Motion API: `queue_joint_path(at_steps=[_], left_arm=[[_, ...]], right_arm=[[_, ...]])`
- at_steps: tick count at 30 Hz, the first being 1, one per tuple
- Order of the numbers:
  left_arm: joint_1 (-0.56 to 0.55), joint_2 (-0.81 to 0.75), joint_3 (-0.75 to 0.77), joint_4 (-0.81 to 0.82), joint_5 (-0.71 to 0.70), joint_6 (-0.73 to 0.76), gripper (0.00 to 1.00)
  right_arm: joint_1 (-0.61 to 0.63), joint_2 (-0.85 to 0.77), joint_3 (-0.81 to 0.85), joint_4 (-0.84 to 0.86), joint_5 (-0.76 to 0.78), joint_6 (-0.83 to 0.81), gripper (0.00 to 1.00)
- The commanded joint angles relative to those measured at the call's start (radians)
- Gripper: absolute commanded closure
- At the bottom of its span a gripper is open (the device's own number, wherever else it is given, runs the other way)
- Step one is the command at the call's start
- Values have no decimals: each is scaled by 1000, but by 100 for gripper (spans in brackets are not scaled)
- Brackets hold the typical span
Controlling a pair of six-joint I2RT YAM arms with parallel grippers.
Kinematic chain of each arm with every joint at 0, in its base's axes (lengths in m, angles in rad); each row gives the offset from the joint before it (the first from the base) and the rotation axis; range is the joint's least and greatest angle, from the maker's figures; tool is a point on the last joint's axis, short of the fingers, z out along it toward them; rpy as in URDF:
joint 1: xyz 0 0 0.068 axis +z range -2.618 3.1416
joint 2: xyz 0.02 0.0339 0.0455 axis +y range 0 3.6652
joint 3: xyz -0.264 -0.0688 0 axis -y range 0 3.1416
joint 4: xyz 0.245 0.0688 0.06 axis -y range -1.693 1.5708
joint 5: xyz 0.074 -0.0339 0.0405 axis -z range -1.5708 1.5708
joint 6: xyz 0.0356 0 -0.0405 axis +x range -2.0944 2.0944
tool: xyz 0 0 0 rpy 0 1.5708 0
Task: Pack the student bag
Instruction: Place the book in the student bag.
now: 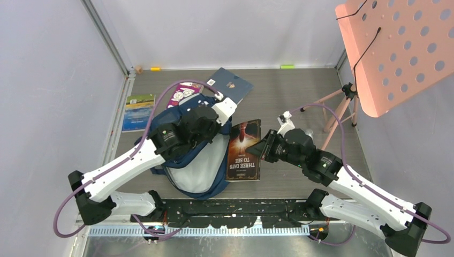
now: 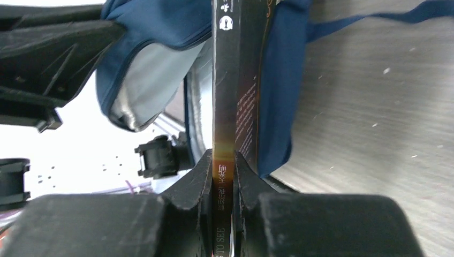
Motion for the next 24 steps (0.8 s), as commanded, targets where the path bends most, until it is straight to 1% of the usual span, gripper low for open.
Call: queue_joint_path(at_steps=[1, 6, 8, 11, 14, 18, 21, 24], left_arm=[[16, 27, 102, 86, 60, 79, 100], [53, 71, 119, 107, 121, 70, 100], [64, 84, 136, 114, 144, 61, 100], [81, 105, 163, 123, 174, 46, 100], [100, 117, 177, 144, 207, 25, 100], [115, 117, 184, 172, 225, 14, 100], [127, 114, 196, 174, 250, 12, 100], [133, 109, 198, 178, 277, 7, 100]], right_arm=[[36, -7, 69, 156, -125, 97, 99], [54, -37, 145, 132, -132, 78, 99], [56, -29, 149, 133, -143, 71, 99], [64, 19, 118, 219, -189, 78, 100], [89, 77, 59, 274, -185, 94, 99], [125, 142, -18, 291, -103, 134, 99], [145, 165, -82, 296, 5, 178, 100], [160, 185, -108, 295, 97, 207, 100]])
